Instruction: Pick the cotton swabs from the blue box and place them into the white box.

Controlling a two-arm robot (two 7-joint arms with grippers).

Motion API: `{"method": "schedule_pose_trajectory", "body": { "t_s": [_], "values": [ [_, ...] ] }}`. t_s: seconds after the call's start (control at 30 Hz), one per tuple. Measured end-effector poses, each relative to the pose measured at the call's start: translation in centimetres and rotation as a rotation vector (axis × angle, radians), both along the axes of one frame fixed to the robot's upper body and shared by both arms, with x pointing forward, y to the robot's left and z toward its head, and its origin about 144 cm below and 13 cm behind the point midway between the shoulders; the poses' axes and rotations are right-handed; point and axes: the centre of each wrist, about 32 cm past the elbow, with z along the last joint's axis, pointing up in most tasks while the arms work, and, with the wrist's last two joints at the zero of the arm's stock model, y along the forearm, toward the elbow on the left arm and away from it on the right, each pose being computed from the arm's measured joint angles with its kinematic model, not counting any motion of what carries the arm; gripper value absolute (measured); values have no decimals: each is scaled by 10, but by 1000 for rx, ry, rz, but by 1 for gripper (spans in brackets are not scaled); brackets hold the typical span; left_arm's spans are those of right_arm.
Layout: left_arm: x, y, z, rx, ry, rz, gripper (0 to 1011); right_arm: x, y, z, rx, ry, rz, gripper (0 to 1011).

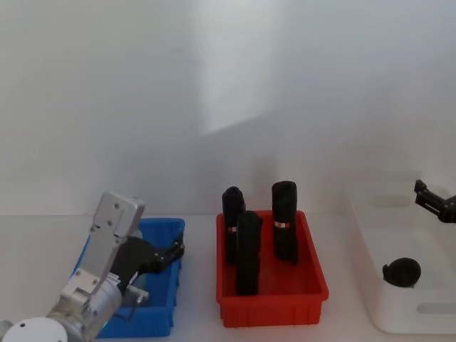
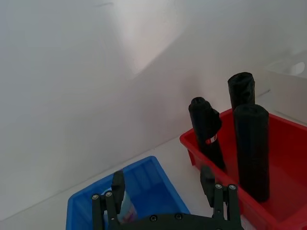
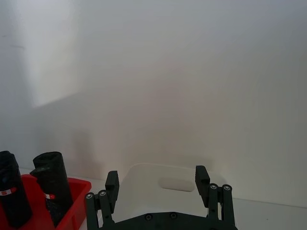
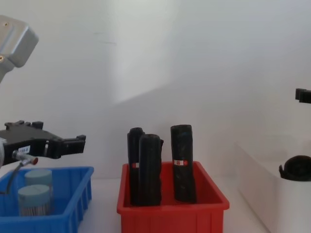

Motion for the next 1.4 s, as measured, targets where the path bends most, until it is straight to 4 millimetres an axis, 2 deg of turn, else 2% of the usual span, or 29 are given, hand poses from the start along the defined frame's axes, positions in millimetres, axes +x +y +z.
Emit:
{"method": "schedule_pose_trajectory", "body": {
  "t_s": [0.4, 0.63, 1.4],
  "values": [
    [7, 27, -6, -4, 108, 31, 1000, 0, 0, 0, 0, 0, 0, 1002],
    [14, 36, -8, -7, 148, 26, 1000, 0, 0, 0, 0, 0, 0, 1002],
    [31, 50, -14, 19, 254, -18, 1000, 0, 0, 0, 0, 0, 0, 1002]
  ]
}}
